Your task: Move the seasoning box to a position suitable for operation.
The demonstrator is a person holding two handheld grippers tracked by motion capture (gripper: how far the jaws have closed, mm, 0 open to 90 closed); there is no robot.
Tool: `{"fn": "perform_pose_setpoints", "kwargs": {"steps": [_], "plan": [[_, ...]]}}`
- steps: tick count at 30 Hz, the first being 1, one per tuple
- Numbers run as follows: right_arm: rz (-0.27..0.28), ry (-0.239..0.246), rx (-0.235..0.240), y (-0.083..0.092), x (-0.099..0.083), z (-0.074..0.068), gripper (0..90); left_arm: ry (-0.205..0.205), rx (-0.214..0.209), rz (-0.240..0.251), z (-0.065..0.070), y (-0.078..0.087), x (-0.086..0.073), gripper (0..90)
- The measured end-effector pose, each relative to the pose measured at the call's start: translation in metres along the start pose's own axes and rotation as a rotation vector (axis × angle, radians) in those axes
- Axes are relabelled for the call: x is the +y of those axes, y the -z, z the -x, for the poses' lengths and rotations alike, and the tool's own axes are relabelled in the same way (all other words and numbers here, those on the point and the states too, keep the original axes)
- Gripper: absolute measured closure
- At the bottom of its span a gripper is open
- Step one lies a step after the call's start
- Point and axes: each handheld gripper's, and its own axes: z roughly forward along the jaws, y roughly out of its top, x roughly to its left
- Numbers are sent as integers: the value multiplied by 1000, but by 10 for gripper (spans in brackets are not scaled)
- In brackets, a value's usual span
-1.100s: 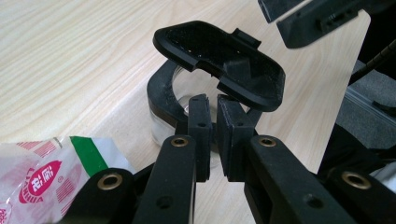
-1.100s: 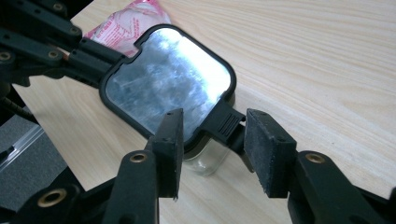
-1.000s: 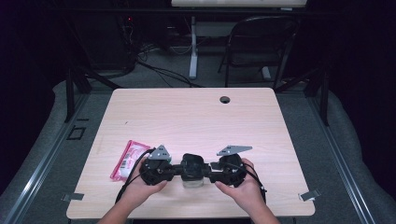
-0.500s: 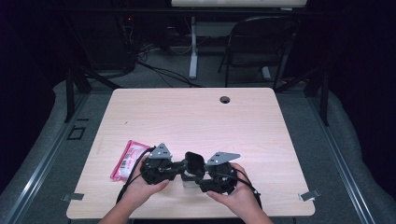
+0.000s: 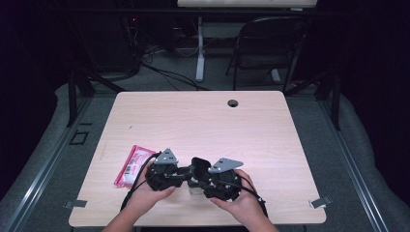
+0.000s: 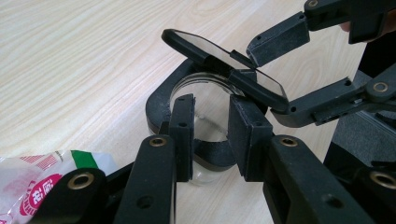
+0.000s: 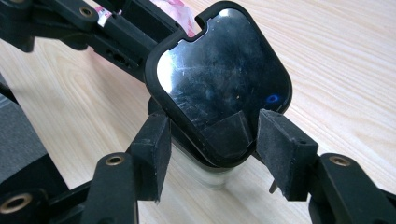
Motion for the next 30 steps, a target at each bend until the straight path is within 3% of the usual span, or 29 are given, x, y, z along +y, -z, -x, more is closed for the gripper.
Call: {"fn": "perform_pose_setpoints", "kwargs": {"steps": [23, 30], "plan": [[12, -55, 28, 7, -1, 6, 469, -30, 23, -51, 3, -13, -4, 727], [17, -67, 24, 12, -2, 9, 490, -60, 37, -57, 5, -14, -4, 759]]}}
